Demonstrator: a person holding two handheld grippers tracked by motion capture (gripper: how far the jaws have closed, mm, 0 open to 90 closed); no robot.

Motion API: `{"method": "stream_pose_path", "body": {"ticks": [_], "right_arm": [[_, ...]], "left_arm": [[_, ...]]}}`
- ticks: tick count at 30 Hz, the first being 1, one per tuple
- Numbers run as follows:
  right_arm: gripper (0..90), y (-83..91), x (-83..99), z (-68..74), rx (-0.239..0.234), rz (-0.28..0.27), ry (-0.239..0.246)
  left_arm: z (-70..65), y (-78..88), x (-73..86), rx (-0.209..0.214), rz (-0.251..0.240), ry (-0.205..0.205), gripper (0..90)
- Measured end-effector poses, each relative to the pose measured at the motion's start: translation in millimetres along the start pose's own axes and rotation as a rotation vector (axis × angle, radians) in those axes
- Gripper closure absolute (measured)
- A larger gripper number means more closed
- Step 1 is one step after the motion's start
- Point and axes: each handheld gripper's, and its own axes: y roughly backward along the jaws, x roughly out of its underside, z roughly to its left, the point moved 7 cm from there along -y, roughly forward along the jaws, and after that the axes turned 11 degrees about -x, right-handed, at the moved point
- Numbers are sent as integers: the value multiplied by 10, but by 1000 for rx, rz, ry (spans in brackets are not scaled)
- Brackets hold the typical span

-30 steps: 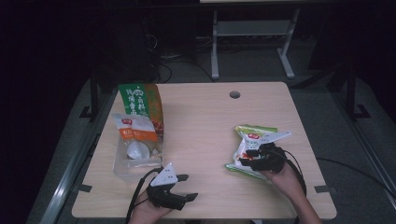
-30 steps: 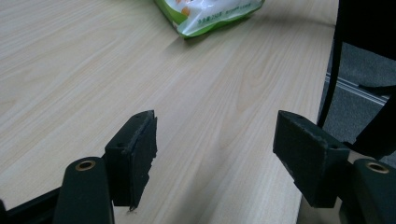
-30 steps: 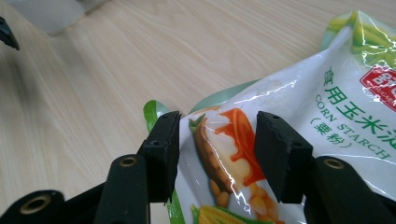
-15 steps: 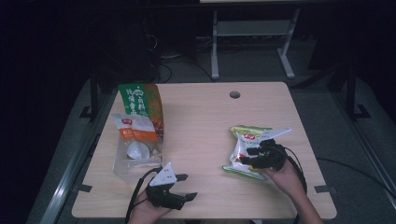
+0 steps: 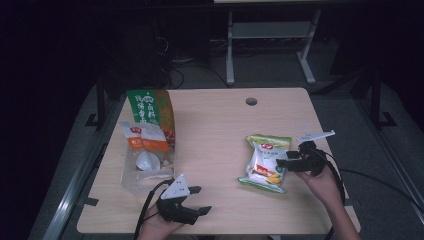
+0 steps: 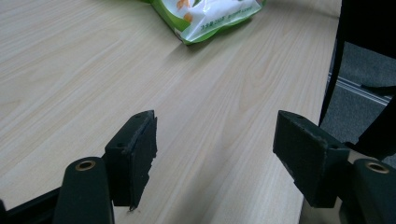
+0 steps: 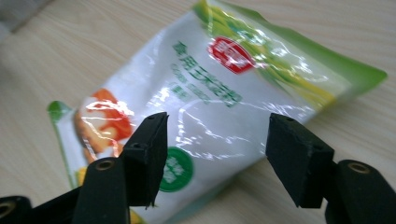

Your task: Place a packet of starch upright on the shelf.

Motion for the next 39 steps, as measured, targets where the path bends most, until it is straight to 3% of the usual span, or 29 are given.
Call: {"method": "stream_pose_path", "body": {"ticks": [6,13,14,15,16,21,22,27,28,29,30,35,39], "right_arm": [[347,-16,49,-129,13,7,-46],[298,-106,62,-223,-13,5,-115],[301,-138,77,-248,-41,4,-150],[301,-138,77,-248,-41,4,-150],[343,-160,83,-262,-66,-2,-181],[453,-175,77,-238,-90,-7,-175],[569,-178,78,-216,-88,-14,-169],[676,-194,71,-189,-61,-7,-132],[780,-200,76,-178,-65,2,-126],[780,-200,76,-178,-65,2,-126],[856,-192,80,-146,-66,19,-101],[878,-167,86,-71,-58,38,-66],[888,-145,83,2,-87,6,-47]], "left_arm": [[-3,-1,0,0,2,0,301],[-9,-7,-1,2,1,2,301],[-12,-11,-2,4,1,-1,301],[-12,-11,-2,4,1,-1,301],[-18,-13,-1,5,0,-3,301],[-15,-18,-5,5,2,-5,301],[-16,-21,-7,5,2,-3,301],[-14,-28,-6,4,4,0,302],[-7,-30,-6,2,5,-2,301],[-7,-30,-6,2,5,-2,301],[5,-35,-6,3,5,1,302],[8,-52,-17,9,7,10,302],[22,-64,-68,19,-1,27,302]]}}
